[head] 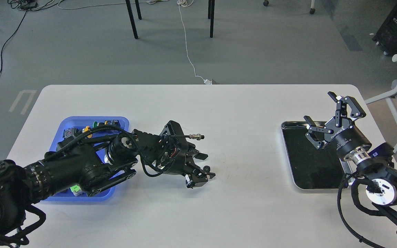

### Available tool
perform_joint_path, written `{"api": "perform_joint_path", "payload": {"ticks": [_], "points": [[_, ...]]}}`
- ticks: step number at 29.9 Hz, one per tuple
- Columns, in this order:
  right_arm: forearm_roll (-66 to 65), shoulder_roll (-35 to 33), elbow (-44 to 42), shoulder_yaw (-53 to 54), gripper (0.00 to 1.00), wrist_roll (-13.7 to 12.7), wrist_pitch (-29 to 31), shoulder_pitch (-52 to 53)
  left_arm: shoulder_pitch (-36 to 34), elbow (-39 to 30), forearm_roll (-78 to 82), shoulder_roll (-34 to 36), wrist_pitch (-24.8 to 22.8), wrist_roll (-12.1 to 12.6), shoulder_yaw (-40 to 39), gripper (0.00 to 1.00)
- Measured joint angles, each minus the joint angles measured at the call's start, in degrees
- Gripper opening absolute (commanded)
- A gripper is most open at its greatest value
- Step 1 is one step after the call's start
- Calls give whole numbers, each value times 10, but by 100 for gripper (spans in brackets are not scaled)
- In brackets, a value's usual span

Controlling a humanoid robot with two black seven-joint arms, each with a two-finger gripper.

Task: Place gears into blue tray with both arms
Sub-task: 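Reach the left gripper to the black part and grasp it, then carry the black part with the left gripper into the blue tray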

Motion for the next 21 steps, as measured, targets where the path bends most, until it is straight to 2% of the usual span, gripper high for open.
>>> {"api": "perform_joint_path", "payload": {"ticks": [2,5,7,10,15,21], "points": [[0,0,0,0,99,0,0,0,1,1,0,-1,0,0,0,58],[0,0,0,0,99,0,0,0,4,9,0,-1,0,0,0,40],[0,-1,0,0,99,0,0,0,5,14,0,0,0,0,0,40],[0,-1,0,1,99,0,0,0,6,16,0,-1,0,0,0,26],[0,-2,0,1,99,0,0,0,6,18,0,2,0,0,2,12],[0,-2,0,1,99,0,0,0,6,18,0,2,0,0,3,10]]}}
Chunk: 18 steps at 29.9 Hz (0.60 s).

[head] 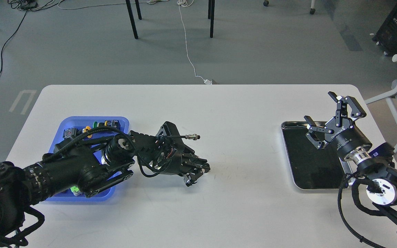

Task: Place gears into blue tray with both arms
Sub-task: 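Carry the black part with the left gripper into the blue tray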

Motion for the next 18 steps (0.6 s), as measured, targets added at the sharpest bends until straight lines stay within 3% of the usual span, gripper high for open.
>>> {"api": "perform_joint_path", "payload": {"ticks": [4,8,13,18], "points": [[0,0,1,0,99,0,-1,0,-6,-6,0,6,-1,0,-6,10],[0,0,0,-1,99,0,-1,0,-43,-34,0,56,-1,0,-12,10],[-1,5,2,-2,99,0,-2,1,-68,-84,0,170,-1,0,-26,11],[-1,8,2,-2,99,0,-3,0,-46,-118,0,284,-2,0,-54,12]]}}
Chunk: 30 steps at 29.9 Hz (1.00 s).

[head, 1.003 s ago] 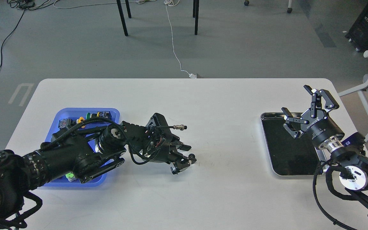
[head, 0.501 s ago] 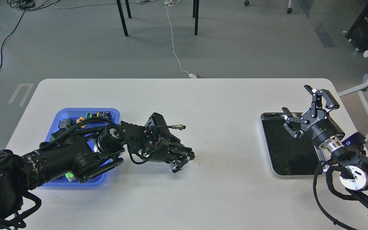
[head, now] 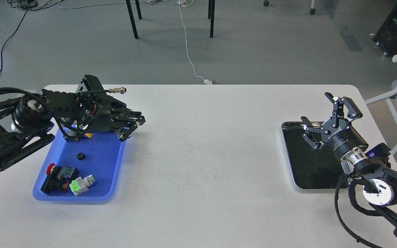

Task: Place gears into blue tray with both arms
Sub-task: 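Carry the black part with the left gripper into the blue tray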

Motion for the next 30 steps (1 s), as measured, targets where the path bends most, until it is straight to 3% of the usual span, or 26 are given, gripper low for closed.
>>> {"api": "perform_joint_path", "payload": {"ticks": [9,21,25,27,30], "points": [[0,1,0,0,99,0,0,-2,118,-12,0,68,0,0,-46,14],[0,7,0,0,99,0,0,-3,146,38,0,70,-3,0,-58,20],[0,7,0,1,99,0,0,-6,148,42,0,69,-3,0,-58,38],[0,7,1,1,99,0,0,-6,148,42,0,69,-3,0,-57,57],[0,7,3,1,99,0,0,-7,149,47,0,69,-3,0,-57,76]]}}
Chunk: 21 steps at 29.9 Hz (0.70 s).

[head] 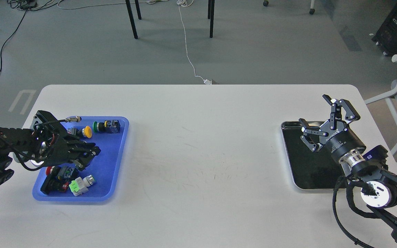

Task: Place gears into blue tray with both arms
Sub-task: 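Carry the black part with the left gripper into the blue tray, then release the part in the blue tray and lift the left gripper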

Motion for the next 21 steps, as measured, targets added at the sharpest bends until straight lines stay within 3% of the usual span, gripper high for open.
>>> {"api": "perform_joint_path", "payload": {"ticks": [4,10,17,21], "points": [[1,-1,0,3,99,0,0,-2,0,2,0,4,0,0,-10,84],[1,-4,0,6,99,0,-1,-3,-6,-16,-25,8,-1,0,-118,98],[0,-1,-4,5,99,0,-4,-1,3,-109,-405,-13,6,0,-145,98],[-1,0,-3,1,99,0,-7,0,77,-165,-623,-71,45,0,-185,98]]}}
